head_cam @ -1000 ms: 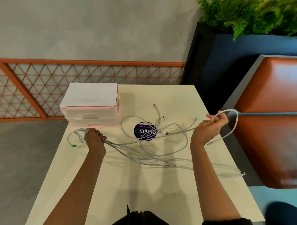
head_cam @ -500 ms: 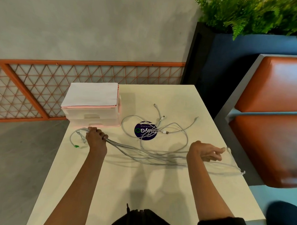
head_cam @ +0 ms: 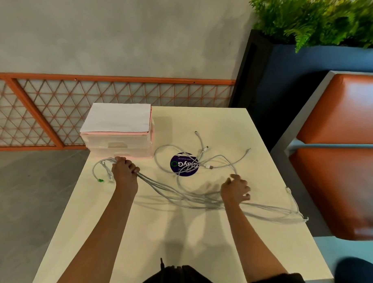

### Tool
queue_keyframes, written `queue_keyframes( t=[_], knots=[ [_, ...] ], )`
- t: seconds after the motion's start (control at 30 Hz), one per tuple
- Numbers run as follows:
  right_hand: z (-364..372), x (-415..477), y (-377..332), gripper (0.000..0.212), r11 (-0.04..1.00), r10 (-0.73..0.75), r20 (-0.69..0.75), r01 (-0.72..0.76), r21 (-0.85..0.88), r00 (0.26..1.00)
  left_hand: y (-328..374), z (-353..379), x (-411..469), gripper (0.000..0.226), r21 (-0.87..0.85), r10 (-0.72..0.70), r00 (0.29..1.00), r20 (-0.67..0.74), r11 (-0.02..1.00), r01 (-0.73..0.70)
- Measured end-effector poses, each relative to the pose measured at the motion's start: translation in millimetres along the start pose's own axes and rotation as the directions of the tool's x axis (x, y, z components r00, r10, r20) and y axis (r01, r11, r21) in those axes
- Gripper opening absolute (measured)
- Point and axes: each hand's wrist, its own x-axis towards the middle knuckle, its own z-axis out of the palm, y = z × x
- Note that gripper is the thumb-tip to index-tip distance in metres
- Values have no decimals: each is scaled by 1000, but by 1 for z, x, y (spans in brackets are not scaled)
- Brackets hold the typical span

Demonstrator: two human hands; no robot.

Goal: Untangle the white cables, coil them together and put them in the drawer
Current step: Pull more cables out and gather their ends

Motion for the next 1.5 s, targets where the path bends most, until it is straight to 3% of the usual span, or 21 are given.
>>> queue_keyframes(
  t=[0.07,0.1,0.2,0.3,0.4,0.6,0.77,0.87,1.03,1.2,1.5],
  knots=[
    [22,-4,-4,25,971,-232,64,228,74,971,0,3,-2,36,-10,6,1000,18,1000,-6],
    [28,-13,-12,25,921,-362,108,337,197,926,1,5,-4,36,-19,9,1000,24,1000,-9],
    [29,-51,-45,30,736,-651,285,492,466,704,2,9,-6,36,-54,8,998,58,999,-5],
    [34,-80,-74,44,730,-679,594,486,481,432,2,11,-6,37,-75,-11,994,106,997,19],
    [38,-91,-84,51,736,-638,712,503,453,293,6,8,-3,38,-90,-40,987,153,994,55],
    [39,-86,-83,42,658,-710,647,590,469,278,16,1,2,39,-197,-128,969,213,965,171],
    [31,-80,-88,42,673,-684,688,574,467,242,30,1,5,79,-346,-66,982,178,930,125],
    [29,-75,-85,39,714,-655,720,500,490,229,36,-5,14,58,-413,-88,992,91,903,118],
    [27,-69,-81,38,746,-626,754,436,504,198,45,-14,31,58,-428,-82,996,-44,902,56],
    [24,-59,-80,37,780,-598,780,360,512,187,62,-23,38,55,-468,-36,997,-64,883,2],
    [19,-41,-64,34,834,-533,834,255,489,141,77,-39,54,42,-301,29,993,-118,951,-64]
  ],
)
